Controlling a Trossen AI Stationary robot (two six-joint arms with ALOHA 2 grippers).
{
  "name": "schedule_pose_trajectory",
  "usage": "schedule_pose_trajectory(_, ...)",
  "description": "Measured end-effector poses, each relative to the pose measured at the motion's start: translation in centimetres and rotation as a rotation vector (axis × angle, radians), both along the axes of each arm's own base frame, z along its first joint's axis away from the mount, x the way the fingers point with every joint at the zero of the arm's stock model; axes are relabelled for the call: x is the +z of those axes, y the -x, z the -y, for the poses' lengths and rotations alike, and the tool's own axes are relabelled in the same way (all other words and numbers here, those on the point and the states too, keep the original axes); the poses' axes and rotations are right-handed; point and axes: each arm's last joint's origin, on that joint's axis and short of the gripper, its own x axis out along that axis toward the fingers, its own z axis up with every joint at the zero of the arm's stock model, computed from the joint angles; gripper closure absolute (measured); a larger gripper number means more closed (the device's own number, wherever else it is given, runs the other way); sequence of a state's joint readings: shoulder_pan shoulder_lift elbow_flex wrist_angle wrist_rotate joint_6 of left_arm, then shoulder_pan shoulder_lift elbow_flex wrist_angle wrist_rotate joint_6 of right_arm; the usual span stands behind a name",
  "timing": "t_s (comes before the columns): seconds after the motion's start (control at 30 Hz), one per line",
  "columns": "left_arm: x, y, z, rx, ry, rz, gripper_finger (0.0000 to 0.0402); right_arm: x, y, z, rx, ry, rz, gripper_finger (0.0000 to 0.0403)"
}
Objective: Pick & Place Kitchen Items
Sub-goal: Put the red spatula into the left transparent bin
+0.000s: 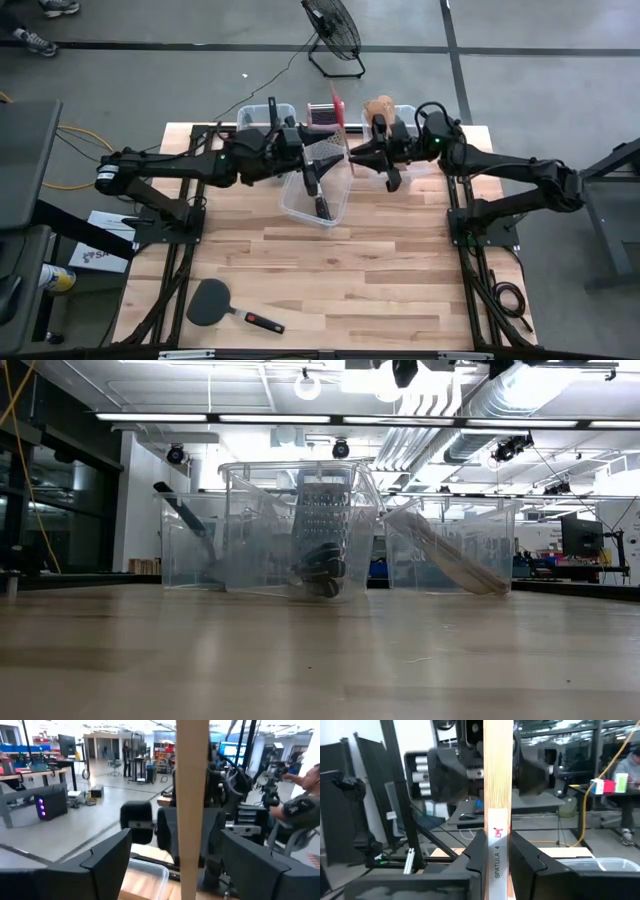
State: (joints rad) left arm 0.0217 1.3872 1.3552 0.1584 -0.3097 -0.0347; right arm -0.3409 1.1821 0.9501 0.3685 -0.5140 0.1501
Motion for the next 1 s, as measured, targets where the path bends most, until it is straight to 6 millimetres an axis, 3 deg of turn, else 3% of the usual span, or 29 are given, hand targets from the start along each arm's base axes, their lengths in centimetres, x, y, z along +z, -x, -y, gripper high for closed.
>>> schedule_pose_trajectory(0.6, 0.2, -0.6, 0.1, -0.007, 0.004, 0.074, 0.0117, -1.4, -1.8, 0.6, 0.071, -0.026, -0.008, 0.0359)
schedule_pose_trajectory(0.8, 0.4, -0.6, 0.1, -0.008, 0.012, 0.095, 0.0184, -1.4, -1.9, 0.6, 0.071, -0.029, -0.015, 0.0359)
schedule_pose_trajectory(1.0, 0.4, -0.6, 0.1, -0.008, 0.011, 0.095, 0.0289, -1.6, -1.9, 0.6, 0.081, -0.035, -0.033, 0.0359)
